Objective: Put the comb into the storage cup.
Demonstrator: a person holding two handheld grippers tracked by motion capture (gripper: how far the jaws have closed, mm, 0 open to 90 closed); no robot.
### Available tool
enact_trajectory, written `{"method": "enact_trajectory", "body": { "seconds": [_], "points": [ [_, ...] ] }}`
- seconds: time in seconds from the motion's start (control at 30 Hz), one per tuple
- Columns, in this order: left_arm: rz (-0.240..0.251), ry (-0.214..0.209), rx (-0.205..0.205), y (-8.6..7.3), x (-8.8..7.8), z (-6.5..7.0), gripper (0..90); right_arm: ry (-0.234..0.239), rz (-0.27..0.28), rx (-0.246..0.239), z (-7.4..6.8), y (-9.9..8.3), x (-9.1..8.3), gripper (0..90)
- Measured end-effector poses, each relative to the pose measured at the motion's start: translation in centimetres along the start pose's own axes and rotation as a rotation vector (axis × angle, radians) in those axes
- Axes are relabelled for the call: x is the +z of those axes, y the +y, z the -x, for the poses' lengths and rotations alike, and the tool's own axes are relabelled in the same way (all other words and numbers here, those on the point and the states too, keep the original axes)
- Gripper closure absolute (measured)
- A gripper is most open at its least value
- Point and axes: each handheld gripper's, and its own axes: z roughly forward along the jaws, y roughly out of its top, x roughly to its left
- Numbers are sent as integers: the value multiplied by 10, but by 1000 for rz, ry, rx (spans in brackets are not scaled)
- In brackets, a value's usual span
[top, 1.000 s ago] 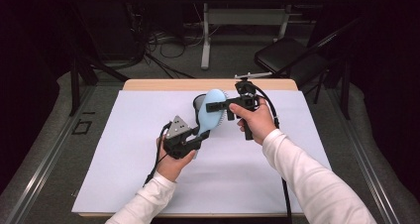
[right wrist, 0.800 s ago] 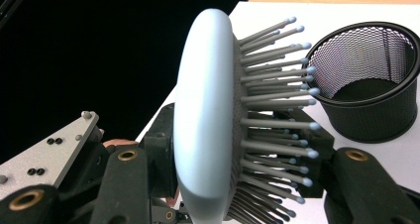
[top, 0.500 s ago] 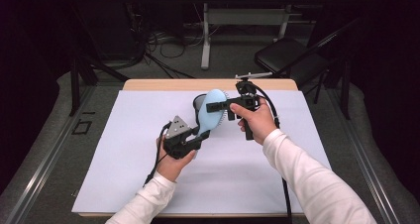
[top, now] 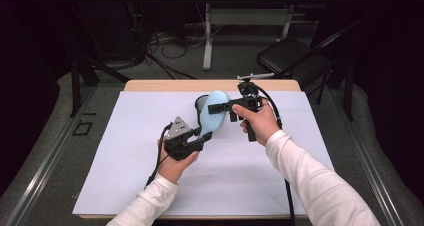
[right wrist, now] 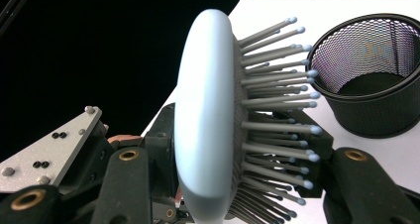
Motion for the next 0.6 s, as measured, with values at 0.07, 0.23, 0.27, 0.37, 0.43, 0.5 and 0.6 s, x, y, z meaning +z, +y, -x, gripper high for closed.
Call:
{"method": "enact_trajectory", "body": {
  "seconds": [0.07, 0.23, 0.27, 0.37, 0.43, 0.5, 0.6],
  "points": [
    [-1, -1, 0, 0, 0, 0, 645, -1, -1, -2, 0, 0, 0, 480],
    [1, -4, -3, 0, 0, -1, 627, 1, -2, -4, 0, 0, 0, 480],
    [3, -5, -8, 0, 0, -1, 621, 0, -2, -6, 0, 0, 0, 480],
    [6, -5, -9, 0, 0, -1, 614, -2, -1, -6, 0, 0, 0, 481],
    [8, -6, -12, 0, 0, -1, 607, -3, 0, -7, 0, 0, 0, 481],
    [8, -8, -14, 0, 0, -1, 595, -3, -1, -9, 0, 0, 0, 481],
    [11, -5, -20, 0, 0, -2, 574, -5, 0, -8, 1, 0, 0, 481]
  ]
}}
